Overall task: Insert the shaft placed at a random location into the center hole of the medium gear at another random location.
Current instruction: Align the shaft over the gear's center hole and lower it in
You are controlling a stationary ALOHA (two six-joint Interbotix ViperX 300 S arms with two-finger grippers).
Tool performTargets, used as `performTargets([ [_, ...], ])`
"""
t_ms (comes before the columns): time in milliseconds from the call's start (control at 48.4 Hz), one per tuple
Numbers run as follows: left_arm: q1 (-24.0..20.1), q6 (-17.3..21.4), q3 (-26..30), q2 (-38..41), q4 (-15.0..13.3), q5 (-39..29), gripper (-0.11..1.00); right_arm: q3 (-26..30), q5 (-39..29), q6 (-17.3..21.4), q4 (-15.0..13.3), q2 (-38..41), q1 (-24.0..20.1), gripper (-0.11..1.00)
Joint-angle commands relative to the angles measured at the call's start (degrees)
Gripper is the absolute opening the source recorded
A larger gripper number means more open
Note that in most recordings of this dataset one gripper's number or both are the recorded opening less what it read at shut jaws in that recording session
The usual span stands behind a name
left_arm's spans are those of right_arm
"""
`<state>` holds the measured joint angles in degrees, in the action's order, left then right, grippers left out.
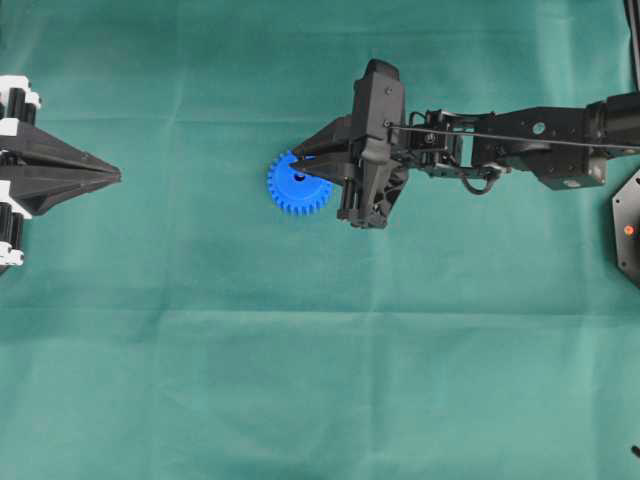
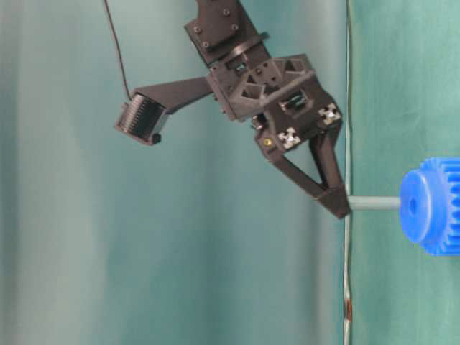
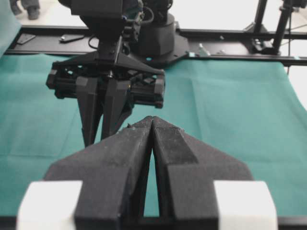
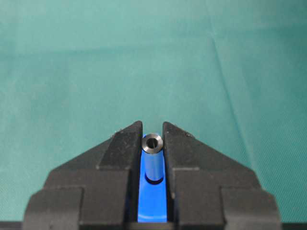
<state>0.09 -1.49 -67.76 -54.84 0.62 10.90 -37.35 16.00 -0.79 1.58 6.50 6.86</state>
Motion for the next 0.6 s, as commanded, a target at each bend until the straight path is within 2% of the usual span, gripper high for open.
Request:
performTargets([
  [0, -0.09, -0.09, 1.41, 0.35, 0.18, 0.26, 0.00, 1.67, 0.70, 0.62, 0.62, -0.09, -0.09, 0.13],
  [579, -0.09, -0.09, 1.41, 0.35, 0.18, 0.18, 0.00, 1.49, 2.11, 0.62, 1.49, 1.58, -0.09, 0.13],
])
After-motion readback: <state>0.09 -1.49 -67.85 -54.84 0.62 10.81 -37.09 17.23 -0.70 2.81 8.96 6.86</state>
